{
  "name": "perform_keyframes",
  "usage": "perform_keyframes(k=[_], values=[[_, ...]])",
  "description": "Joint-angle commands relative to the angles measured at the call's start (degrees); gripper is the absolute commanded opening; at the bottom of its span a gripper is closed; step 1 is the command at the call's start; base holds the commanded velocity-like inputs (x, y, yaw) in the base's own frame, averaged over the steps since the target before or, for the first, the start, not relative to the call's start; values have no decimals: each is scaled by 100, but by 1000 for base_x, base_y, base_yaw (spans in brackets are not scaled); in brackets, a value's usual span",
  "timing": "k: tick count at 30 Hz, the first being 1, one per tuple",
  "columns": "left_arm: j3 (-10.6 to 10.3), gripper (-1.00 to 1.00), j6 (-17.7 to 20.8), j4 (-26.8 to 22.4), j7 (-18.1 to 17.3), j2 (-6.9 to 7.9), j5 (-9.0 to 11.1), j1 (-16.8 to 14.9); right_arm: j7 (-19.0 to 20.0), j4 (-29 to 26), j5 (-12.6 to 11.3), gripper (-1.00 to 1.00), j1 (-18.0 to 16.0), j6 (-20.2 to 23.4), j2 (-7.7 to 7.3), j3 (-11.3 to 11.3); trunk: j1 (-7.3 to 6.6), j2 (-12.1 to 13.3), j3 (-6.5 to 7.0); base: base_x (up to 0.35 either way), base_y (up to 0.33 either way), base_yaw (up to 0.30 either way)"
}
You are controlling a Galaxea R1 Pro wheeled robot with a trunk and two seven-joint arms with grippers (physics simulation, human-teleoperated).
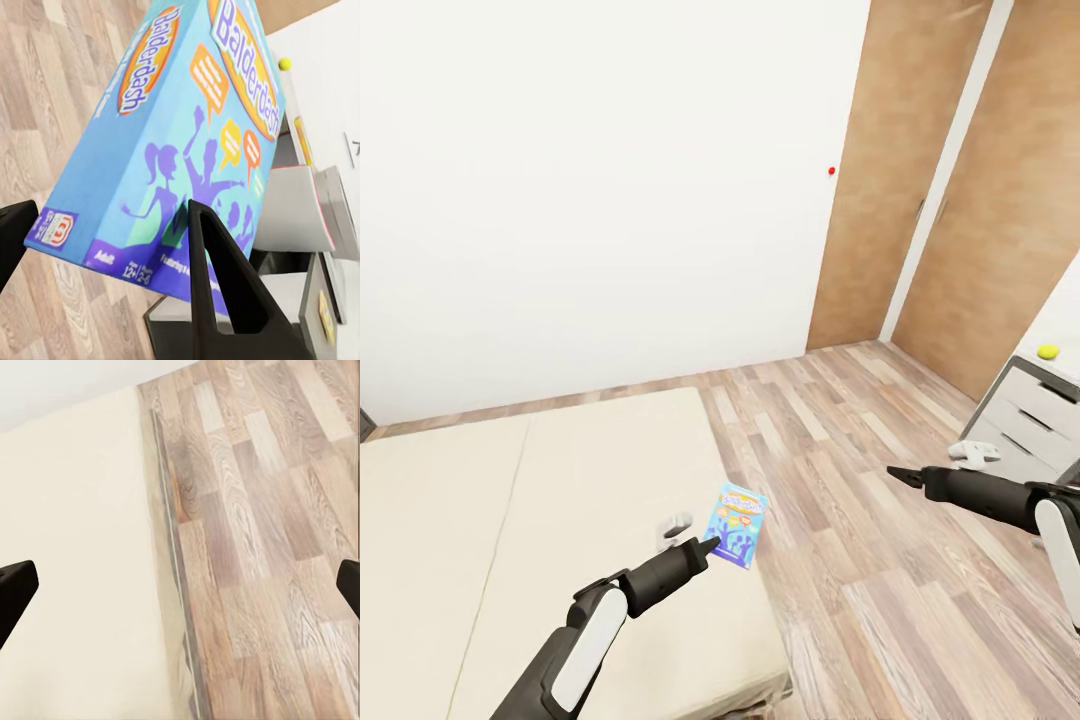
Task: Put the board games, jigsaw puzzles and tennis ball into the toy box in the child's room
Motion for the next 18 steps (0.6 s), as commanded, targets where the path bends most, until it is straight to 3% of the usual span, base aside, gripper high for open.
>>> perform_keyframes(k=[1, 18], values=[[7, -100, 38, -3, -1, -2, 40, -3, 32, -3, 17, 100, -7, 29, 0, -11, 3, -12, -12, 0, 0, -120], [5, -100, 32, -3, -11, 3, 43, 4, 32, -15, 21, 100, -7, 29, 3, -20, 3, -12, -12, 26, 6, -36]])
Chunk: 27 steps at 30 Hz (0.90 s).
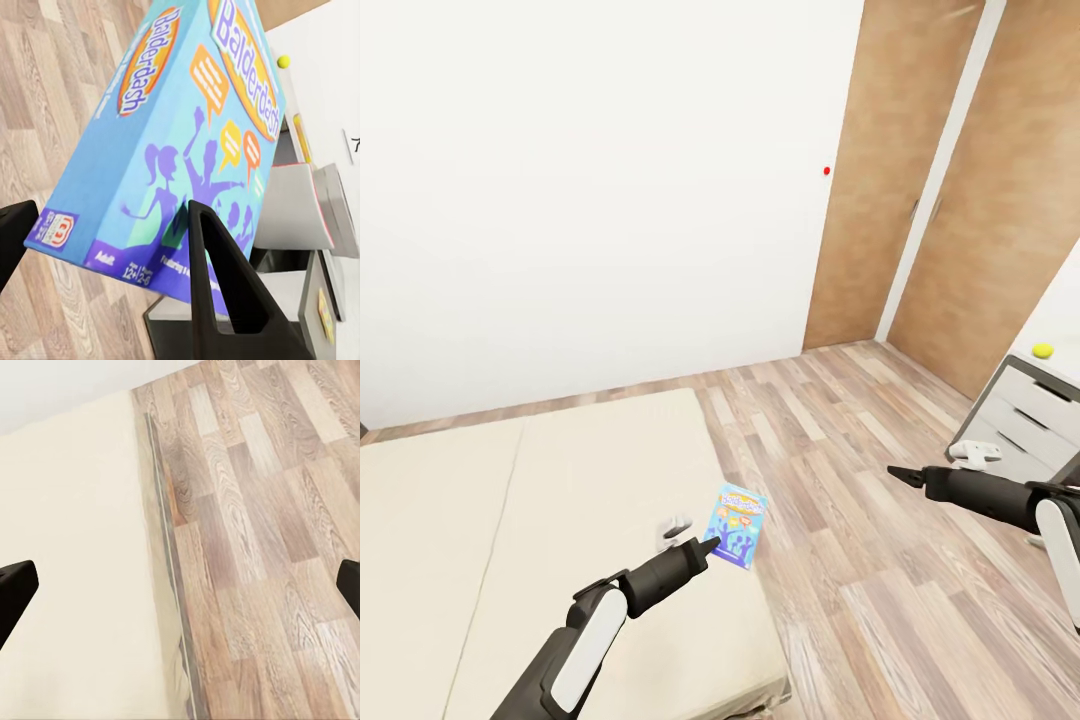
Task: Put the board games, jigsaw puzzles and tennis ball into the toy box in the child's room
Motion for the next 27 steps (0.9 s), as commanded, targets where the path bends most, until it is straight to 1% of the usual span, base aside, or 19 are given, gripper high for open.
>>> perform_keyframes(k=[1, 6, 10, 17, 27], values=[[6, -100, 37, -3, 3, -2, 41, -2, 32, -3, 13, 100, -6, 30, 0, -7, 5, -11, -11, 167, 34, -5], [5, -100, 39, -3, 11, -4, 40, 3, 32, -5, 13, 100, -6, 30, 0, 5, 5, -11, -11, 123, 22, -14], [8, -100, 41, -3, 11, -5, 39, 5, 32, -5, 13, 100, -6, 30, 0, 11, 5, -11, -11, 55, 10, -111], [12, -100, 43, -3, 9, -10, 38, 6, 32, -5, 13, 100, -6, 30, 0, 23, 5, -11, -11, 23, 4, -209], [14, -100, 44, -3, 9, -12, 36, 7, 30, -6, 13, 100, -6, 30, 0, 25, 5, -11, -11, 6, 1, -265]])
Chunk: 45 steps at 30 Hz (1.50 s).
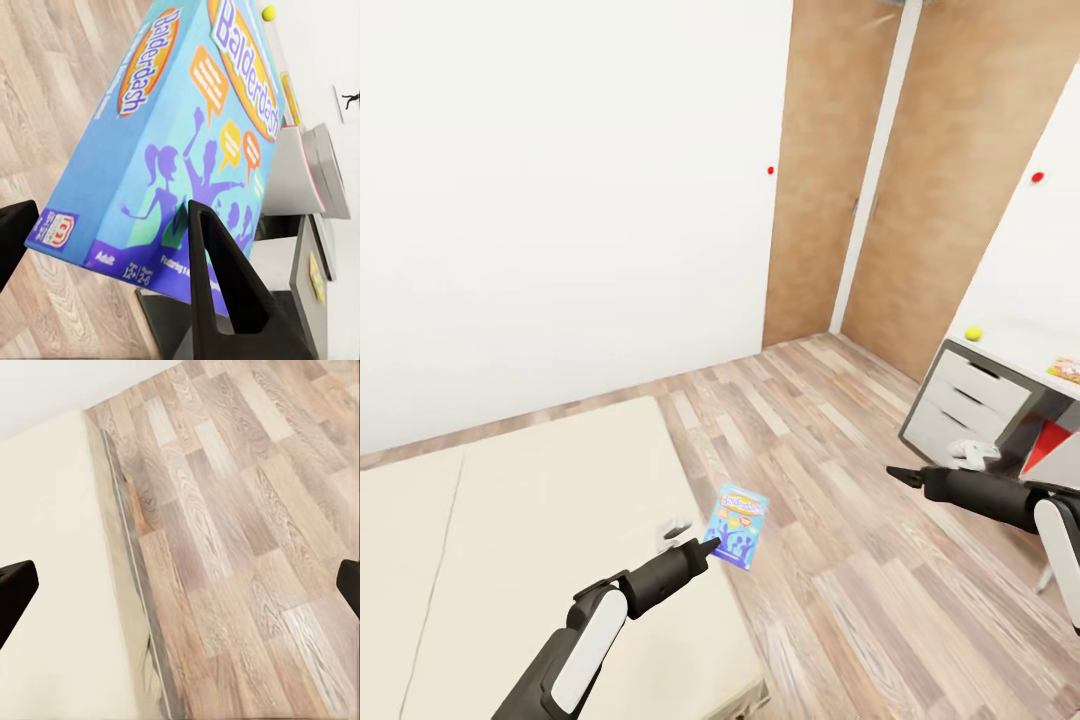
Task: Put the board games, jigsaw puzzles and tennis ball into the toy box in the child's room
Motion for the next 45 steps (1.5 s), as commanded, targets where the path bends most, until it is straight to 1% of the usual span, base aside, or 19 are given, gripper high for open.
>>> perform_keyframes(k=[1, 14, 28, 37, 45], values=[[6, -100, 39, -4, -3, 0, 49, -4, 30, -2, 15, 100, -7, 30, 0, -8, 3, -12, -11, 2, 0, -278], [6, -100, 40, -4, 2, 3, 47, -4, 25, 2, 23, 100, -7, 30, 1, 5, 3, -12, -11, 1, 0, -281], [11, -100, 40, -4, 6, 4, 50, -4, 25, -2, 51, 100, 9, 30, 76, 20, 3, -12, -11, 0, 0, -283], [175, -100, 40, -4, 1, 3, 54, 2, 25, -9, 57, 100, 26, 30, 85, 21, 3, -12, -11, 0, 0, -283], [232, -100, 40, -4, -2, -2, 55, 5, 25, -10, 58, 100, 30, 30, 87, 21, 3, -12, -11, 0, 0, -283]])
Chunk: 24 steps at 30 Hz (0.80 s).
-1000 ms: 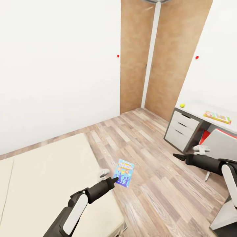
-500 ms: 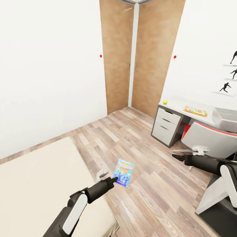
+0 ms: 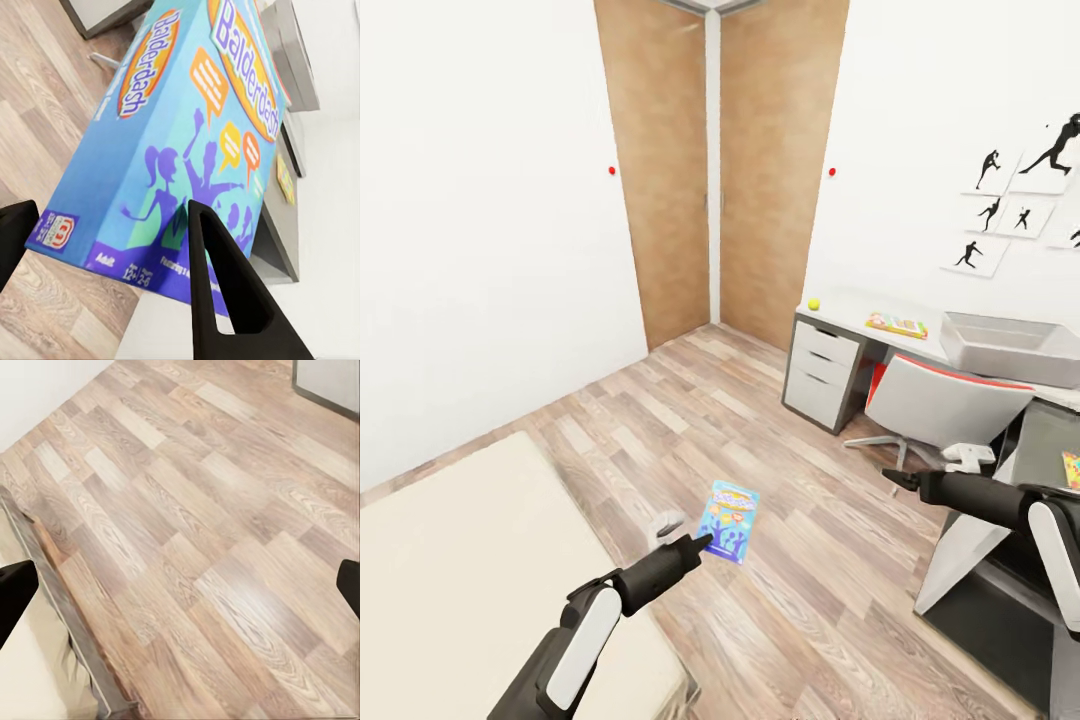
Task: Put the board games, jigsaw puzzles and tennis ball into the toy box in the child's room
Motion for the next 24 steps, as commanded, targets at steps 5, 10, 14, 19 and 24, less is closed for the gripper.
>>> perform_keyframes(k=[5, 10, 14, 19, 24], values=[[18, -100, 40, -4, -4, -3, 52, -3, 29, -2, 11, 100, -4, 30, 0, -6, 3, -12, -11, 0, 0, -283], [23, -100, 40, -4, -4, -3, 52, -3, 29, -2, 11, 100, -2, 30, 0, -6, 3, -12, -11, 0, 0, -283], [25, -100, 40, -4, -5, -4, 52, -3, 29, -2, 11, 100, -3, 30, 0, -6, 3, -12, -11, 0, 0, -283], [26, -100, 40, -4, -5, -4, 52, -3, 29, -3, 11, 100, -3, 30, 0, -6, 3, -12, -11, 0, 0, -283], [26, -100, 40, -4, -5, -4, 52, -3, 29, -6, 11, 100, -2, 30, 0, -6, 3, -12, -11, 0, 0, -283]])
